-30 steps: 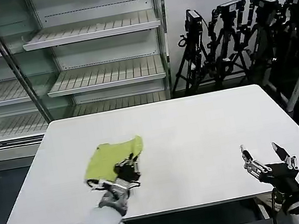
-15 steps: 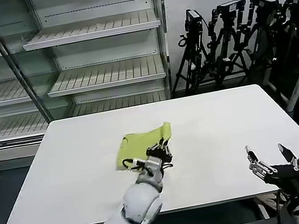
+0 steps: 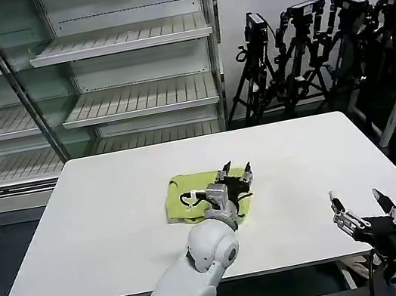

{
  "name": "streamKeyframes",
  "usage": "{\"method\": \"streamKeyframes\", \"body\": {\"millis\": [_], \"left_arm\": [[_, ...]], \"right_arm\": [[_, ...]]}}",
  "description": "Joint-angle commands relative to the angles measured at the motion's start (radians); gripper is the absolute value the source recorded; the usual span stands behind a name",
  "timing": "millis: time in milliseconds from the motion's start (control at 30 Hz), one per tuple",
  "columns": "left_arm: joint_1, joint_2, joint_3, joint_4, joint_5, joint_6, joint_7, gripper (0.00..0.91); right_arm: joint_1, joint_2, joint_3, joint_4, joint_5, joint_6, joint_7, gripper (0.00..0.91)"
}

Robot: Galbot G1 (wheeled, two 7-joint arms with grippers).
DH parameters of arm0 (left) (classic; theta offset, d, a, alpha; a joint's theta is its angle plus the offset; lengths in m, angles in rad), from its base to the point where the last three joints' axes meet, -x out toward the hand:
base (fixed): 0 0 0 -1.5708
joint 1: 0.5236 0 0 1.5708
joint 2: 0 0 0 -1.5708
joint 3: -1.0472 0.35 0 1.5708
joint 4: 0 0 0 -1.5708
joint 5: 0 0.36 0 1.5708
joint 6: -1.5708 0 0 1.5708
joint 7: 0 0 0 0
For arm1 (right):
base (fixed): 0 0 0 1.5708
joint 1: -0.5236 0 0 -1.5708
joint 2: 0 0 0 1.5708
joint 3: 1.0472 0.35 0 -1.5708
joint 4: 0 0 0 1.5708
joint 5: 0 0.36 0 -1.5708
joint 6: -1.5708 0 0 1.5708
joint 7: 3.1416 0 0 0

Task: Fold and organize the clothes.

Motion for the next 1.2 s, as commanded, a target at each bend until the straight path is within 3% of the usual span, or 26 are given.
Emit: {"method": "streamKeyframes", "body": {"millis": [33, 100, 267, 367, 767, 867, 1200], "left_arm": [[0.120, 0.014, -0.165, -0.181, -0.287, -0.089, -0.014, 0.907], [0.175, 0.060, -0.228, -0.238, -0.259, -0.088, -0.002, 0.907], [0.367, 0.191, -0.329, -0.390, 0.057, -0.107, 0.088, 0.907], [0.466, 0.242, -0.407, -0.457, 0.109, -0.109, 0.132, 0.907], [0.756, 0.278, -0.575, -0.597, 0.206, -0.164, 0.221, 0.907], [0.796, 0.259, -0.592, -0.625, 0.208, -0.165, 0.223, 0.907], [0.880, 0.204, -0.590, -0.696, 0.266, -0.175, 0.229, 0.907]], "right_arm": [[-0.013, -0.002, 0.001, -0.012, -0.195, 0.084, -0.035, 0.907], [-0.017, 0.001, 0.002, -0.005, -0.178, 0.079, -0.038, 0.907], [-0.009, -0.005, 0.012, -0.003, -0.113, 0.078, -0.026, 0.907], [-0.010, -0.003, 0.003, -0.001, -0.108, 0.081, -0.029, 0.907], [-0.036, 0.018, -0.026, 0.006, -0.151, 0.097, -0.068, 0.907], [-0.060, 0.025, -0.041, 0.013, -0.198, 0.102, -0.074, 0.907], [-0.072, 0.032, -0.059, 0.044, -0.198, 0.103, -0.042, 0.907]]}}
